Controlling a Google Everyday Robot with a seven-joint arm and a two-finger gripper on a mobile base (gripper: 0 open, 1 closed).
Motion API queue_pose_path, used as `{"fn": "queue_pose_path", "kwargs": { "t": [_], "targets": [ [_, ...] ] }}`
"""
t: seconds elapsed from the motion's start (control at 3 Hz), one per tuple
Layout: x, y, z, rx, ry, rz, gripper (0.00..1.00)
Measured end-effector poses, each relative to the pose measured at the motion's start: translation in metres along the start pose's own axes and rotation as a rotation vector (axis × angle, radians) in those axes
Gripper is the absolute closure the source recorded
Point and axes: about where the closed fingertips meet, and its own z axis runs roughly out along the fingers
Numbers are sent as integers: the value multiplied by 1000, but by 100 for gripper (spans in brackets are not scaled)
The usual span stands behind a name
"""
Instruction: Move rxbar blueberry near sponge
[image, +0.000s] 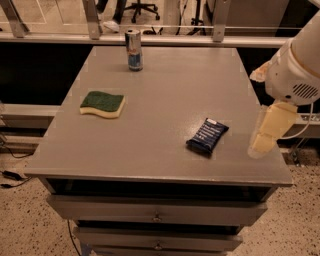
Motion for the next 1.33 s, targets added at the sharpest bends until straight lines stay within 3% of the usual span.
{"fn": "queue_pose_path", "kwargs": {
  "t": [1.33],
  "targets": [
    [-28,-5,97,-48,-130,49,0]
  ]
}}
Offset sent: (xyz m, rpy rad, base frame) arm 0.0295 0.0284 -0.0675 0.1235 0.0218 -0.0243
